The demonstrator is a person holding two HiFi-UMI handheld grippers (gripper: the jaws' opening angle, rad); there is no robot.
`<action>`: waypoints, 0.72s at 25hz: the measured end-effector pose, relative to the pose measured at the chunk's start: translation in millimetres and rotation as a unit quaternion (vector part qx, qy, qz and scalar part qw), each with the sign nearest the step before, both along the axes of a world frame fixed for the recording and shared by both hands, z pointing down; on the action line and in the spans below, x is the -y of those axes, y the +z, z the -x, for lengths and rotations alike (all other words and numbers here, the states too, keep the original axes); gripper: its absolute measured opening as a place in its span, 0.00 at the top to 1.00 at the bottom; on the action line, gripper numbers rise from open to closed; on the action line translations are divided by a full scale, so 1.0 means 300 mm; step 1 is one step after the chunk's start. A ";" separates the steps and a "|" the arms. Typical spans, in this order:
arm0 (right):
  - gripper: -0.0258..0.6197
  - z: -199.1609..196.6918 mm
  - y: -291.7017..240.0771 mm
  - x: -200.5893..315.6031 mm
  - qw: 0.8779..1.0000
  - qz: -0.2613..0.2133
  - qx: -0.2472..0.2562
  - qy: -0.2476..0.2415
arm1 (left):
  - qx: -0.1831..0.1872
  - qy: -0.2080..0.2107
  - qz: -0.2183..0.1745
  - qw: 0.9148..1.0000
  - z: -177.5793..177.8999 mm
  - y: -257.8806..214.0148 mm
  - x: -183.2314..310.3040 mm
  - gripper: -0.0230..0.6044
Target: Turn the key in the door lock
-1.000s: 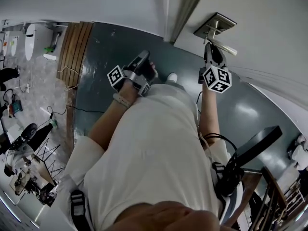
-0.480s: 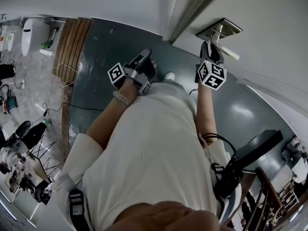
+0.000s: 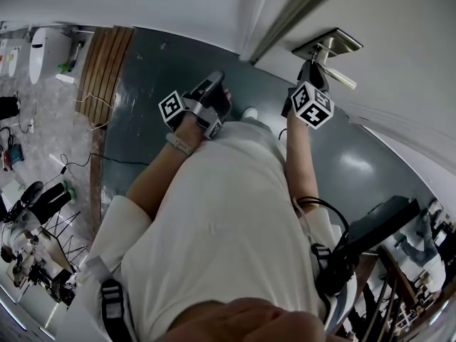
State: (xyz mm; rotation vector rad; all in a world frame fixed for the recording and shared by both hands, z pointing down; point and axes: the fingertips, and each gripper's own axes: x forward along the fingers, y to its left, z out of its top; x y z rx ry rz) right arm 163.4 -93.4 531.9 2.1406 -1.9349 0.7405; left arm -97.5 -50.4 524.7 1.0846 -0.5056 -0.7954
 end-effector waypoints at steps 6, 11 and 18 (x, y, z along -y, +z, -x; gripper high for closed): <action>0.87 -0.015 0.011 0.000 0.960 -0.042 0.272 0.044 | 0.001 0.000 0.003 1.000 0.007 0.022 -0.003 0.95; 0.88 -0.033 0.041 -0.016 0.849 -0.081 0.515 0.082 | 0.002 0.004 0.004 1.000 -0.004 0.034 -0.003 0.95; 0.87 -0.026 0.058 -0.020 0.758 -0.096 0.640 0.085 | 0.004 0.001 0.007 1.000 0.007 0.039 -0.007 0.95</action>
